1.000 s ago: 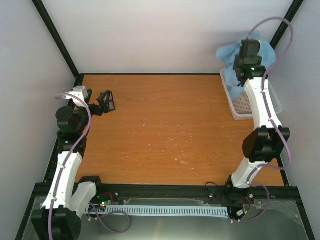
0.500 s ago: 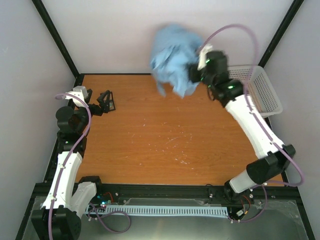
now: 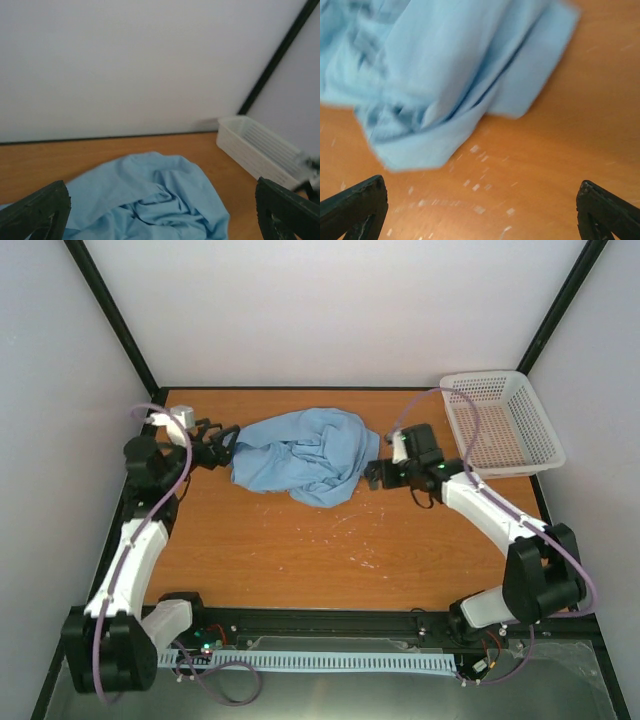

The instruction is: Pin the brooch onto the clothing

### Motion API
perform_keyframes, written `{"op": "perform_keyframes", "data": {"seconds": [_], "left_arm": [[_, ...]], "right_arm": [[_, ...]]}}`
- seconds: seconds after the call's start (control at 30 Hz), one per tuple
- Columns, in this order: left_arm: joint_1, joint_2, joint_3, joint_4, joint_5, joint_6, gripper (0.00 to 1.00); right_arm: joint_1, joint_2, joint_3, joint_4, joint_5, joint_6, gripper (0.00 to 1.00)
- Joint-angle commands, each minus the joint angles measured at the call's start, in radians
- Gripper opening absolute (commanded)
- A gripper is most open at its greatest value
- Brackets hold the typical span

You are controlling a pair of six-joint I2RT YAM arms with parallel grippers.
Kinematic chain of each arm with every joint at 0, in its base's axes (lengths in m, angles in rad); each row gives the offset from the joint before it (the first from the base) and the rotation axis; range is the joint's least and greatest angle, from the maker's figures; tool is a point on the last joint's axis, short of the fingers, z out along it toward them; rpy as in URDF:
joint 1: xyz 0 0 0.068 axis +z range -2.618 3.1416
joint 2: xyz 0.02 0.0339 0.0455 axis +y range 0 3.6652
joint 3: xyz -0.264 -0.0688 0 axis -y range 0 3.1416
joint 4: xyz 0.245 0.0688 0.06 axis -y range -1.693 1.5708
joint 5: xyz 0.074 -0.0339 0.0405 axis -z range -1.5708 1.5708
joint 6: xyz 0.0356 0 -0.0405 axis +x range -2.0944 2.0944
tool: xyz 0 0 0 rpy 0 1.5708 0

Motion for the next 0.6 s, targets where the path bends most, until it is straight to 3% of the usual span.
{"op": "perform_keyframes", "data": {"seconds": [0.0, 0.07, 0.2, 0.3, 0.43, 0.57], "left_arm": [[-0.1, 0.178, 0.127, -0.071, 0.147, 0.056, 1.0], [-0.242, 0.276, 0.206, -0.192, 0.042, 0.133, 1.0], [-0.49, 0.491, 0.315, -0.337, -0.159, 0.126, 1.0], [-0.604, 0.672, 0.436, -0.432, -0.256, 0.088, 0.99], [-0.781, 0.865, 0.62, -0.512, -0.504, 0.17, 0.95], [-0.866, 1.027, 0.744, -0.589, -0.724, 0.215, 0.88]], "right_arm": [[-0.145, -0.015, 0.015, 0.106, -0.027, 0.046, 1.0], [-0.19, 0.025, 0.034, 0.099, -0.047, 0.051, 1.0], [-0.3, 0.071, 0.003, 0.161, -0.167, 0.109, 1.0], [-0.336, 0.103, -0.032, 0.204, -0.246, 0.148, 0.97], [-0.34, 0.123, -0.046, 0.211, -0.27, 0.144, 0.93], [-0.348, 0.09, -0.08, 0.215, -0.262, 0.142, 0.93]]}}
